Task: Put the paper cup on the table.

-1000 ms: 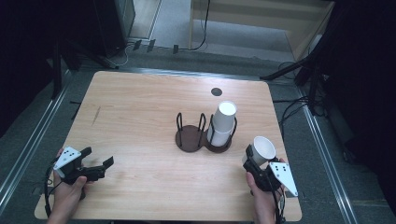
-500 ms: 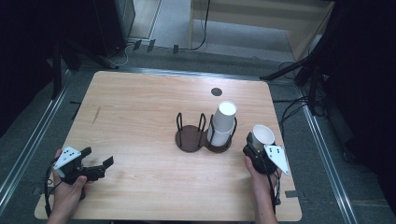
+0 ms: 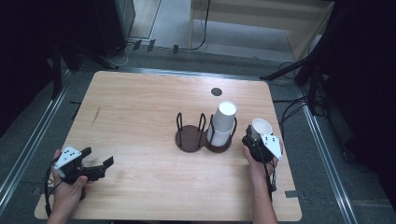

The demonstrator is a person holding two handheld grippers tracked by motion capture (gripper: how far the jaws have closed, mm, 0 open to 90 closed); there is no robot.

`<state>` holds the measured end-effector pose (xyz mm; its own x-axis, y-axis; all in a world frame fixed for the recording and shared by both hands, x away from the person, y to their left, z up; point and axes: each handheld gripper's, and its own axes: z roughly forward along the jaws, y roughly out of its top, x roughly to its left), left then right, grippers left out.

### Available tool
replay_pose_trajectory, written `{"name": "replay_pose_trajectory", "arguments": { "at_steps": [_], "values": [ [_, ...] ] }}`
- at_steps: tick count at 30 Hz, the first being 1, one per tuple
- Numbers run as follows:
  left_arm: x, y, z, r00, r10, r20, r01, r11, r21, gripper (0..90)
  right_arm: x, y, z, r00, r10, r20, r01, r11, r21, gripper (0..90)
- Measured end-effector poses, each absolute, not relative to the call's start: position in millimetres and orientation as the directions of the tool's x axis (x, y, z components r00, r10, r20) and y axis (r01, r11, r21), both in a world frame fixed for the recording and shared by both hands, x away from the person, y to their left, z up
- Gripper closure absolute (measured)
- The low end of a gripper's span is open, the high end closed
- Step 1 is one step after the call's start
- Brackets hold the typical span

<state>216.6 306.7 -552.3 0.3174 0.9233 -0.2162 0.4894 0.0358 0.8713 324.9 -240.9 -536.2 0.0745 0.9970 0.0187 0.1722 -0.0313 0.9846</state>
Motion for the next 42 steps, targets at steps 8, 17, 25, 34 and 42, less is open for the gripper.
{"name": "replay_pose_trajectory", "arguments": {
  "at_steps": [8, 17, 25, 34, 42],
  "values": [
    [216, 307, -552, 0.317, 0.923, -0.216, 0.490, 0.036, 0.871, 0.0, 332, -246, -542, 0.117, 0.993, 0.021, 0.190, -0.043, 0.981, 25.6],
    [216, 307, -552, 0.315, 0.924, -0.215, 0.486, 0.037, 0.873, 0.0, 336, -244, -544, 0.114, 0.993, -0.016, 0.263, -0.015, 0.965, 23.9],
    [216, 307, -552, 0.316, 0.923, -0.218, 0.487, 0.039, 0.872, 0.0, 336, -243, -544, 0.102, 0.994, -0.035, 0.278, 0.005, 0.960, 22.3],
    [216, 307, -552, 0.315, 0.924, -0.217, 0.487, 0.039, 0.872, 0.0, 333, -241, -543, 0.041, 0.996, -0.074, 0.312, 0.058, 0.948, 10.8],
    [216, 307, -552, 0.316, 0.923, -0.217, 0.488, 0.038, 0.872, 0.0, 323, -243, -539, -0.028, 0.999, -0.044, 0.338, 0.051, 0.940, 0.0]
  ]
}}
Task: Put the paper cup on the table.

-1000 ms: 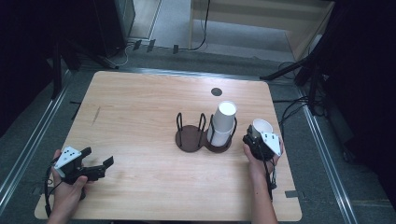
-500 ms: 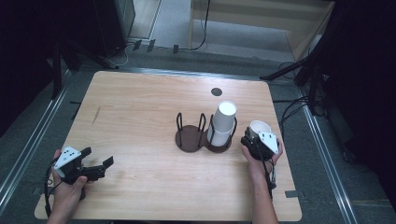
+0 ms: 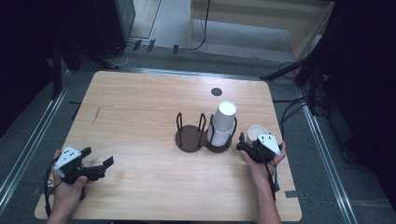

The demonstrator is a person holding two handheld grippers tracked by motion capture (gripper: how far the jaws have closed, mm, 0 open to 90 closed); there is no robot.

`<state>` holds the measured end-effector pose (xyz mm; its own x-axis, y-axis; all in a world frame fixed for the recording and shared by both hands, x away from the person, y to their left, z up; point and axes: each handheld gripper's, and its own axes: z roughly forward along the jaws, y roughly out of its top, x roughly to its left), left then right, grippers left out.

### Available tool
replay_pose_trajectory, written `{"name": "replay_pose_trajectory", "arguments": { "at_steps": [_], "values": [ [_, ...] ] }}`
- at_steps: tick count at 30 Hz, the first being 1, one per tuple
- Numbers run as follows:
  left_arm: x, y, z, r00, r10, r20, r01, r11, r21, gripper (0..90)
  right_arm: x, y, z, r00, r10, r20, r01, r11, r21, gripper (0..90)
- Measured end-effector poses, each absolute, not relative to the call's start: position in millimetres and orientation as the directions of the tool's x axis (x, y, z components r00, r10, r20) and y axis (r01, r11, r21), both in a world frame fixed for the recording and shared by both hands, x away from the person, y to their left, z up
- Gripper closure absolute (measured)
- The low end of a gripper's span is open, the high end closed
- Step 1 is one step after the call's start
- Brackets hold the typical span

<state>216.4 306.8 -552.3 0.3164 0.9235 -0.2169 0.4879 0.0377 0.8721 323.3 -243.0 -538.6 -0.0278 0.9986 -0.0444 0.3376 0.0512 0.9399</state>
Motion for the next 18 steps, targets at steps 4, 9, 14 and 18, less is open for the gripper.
{"name": "replay_pose_trajectory", "arguments": {
  "at_steps": [4, 9, 14, 18],
  "values": [
    [217, 306, -552, 0.313, 0.926, -0.213, 0.490, 0.035, 0.871, 0.0, 316, -244, -531, -0.052, 0.999, -0.013, 0.330, 0.029, 0.944, 0.0],
    [216, 306, -552, 0.313, 0.926, -0.211, 0.490, 0.033, 0.871, 0.0, 306, -241, -522, -0.067, 0.998, -0.006, 0.315, 0.027, 0.949, 0.0],
    [216, 306, -552, 0.312, 0.926, -0.212, 0.490, 0.034, 0.871, 0.0, 294, -239, -513, -0.083, 0.996, 0.017, 0.293, 0.009, 0.956, 0.0],
    [216, 306, -552, 0.310, 0.927, -0.211, 0.491, 0.034, 0.871, 0.0, 285, -238, -505, -0.094, 0.995, 0.026, 0.279, 0.001, 0.960, 0.0]
  ]
}}
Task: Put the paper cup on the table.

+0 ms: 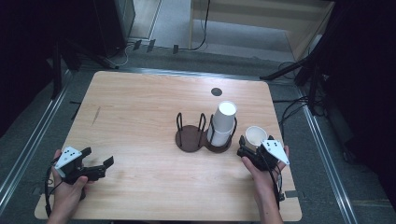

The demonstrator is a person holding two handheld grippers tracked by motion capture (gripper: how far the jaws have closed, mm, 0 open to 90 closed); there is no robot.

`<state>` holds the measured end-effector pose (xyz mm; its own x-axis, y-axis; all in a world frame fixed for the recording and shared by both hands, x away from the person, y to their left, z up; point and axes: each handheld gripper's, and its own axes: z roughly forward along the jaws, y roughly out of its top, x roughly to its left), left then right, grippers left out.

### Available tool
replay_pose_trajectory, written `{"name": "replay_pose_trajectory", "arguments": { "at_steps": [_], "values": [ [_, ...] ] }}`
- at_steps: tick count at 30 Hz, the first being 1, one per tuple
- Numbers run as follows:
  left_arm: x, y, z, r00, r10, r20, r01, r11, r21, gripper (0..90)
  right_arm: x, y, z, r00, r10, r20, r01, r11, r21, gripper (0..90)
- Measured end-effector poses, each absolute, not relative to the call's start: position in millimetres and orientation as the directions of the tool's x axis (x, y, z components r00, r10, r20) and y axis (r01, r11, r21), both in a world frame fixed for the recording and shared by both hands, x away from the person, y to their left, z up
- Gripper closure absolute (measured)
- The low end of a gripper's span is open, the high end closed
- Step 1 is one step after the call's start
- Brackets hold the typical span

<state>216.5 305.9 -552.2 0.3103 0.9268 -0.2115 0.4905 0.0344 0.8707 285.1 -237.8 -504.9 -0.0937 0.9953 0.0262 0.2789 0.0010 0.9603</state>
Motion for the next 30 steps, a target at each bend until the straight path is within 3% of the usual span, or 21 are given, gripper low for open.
{"name": "replay_pose_trajectory", "arguments": {
  "at_steps": [11, 30],
  "values": [
    [216, 306, -552, 0.309, 0.928, -0.210, 0.490, 0.034, 0.871, 0.0, 260, -246, -495, -0.101, 0.995, 0.019, 0.238, 0.005, 0.971, 0.0],
    [216, 306, -552, 0.303, 0.930, -0.208, 0.491, 0.035, 0.871, 0.0, 233, -287, -516, -0.038, 0.999, 0.007, 0.258, 0.003, 0.966, 0.0]
  ]
}}
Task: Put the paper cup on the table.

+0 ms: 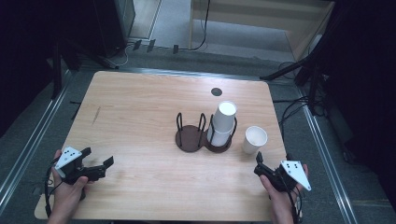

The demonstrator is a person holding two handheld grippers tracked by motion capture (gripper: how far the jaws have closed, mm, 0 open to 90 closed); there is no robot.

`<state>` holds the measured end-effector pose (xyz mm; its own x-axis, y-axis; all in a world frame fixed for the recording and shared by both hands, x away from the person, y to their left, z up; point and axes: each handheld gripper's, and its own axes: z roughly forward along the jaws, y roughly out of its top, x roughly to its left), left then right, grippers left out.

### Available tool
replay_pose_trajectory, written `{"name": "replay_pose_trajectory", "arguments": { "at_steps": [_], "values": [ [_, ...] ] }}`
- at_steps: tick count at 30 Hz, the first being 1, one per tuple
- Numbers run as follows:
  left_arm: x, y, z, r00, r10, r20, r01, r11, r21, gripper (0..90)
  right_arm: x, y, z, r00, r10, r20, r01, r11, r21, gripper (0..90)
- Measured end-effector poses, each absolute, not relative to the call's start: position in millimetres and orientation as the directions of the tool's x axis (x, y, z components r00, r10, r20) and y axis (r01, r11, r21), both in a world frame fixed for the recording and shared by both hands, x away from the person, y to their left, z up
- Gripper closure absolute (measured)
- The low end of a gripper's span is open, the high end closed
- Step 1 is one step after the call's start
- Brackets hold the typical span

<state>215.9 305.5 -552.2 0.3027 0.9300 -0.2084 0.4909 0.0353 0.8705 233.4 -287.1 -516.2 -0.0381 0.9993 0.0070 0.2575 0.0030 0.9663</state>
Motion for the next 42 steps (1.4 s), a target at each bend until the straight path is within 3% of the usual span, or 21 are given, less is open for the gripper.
{"name": "replay_pose_trajectory", "arguments": {
  "at_steps": [20, 33, 42],
  "values": [
    [216, 306, -552, 0.299, 0.931, -0.207, 0.490, 0.036, 0.871, 0.0, 219, -315, -545, -0.002, 0.999, -0.038, 0.289, 0.037, 0.956, 0.0],
    [216, 305, -552, 0.298, 0.932, -0.207, 0.490, 0.037, 0.871, 0.0, 210, -318, -547, -0.029, 0.999, -0.024, 0.222, 0.030, 0.975, 0.1],
    [216, 305, -552, 0.299, 0.932, -0.204, 0.491, 0.034, 0.871, 0.0, 210, -313, -547, -0.025, 0.999, -0.044, 0.243, 0.049, 0.969, 6.6]
  ]
}}
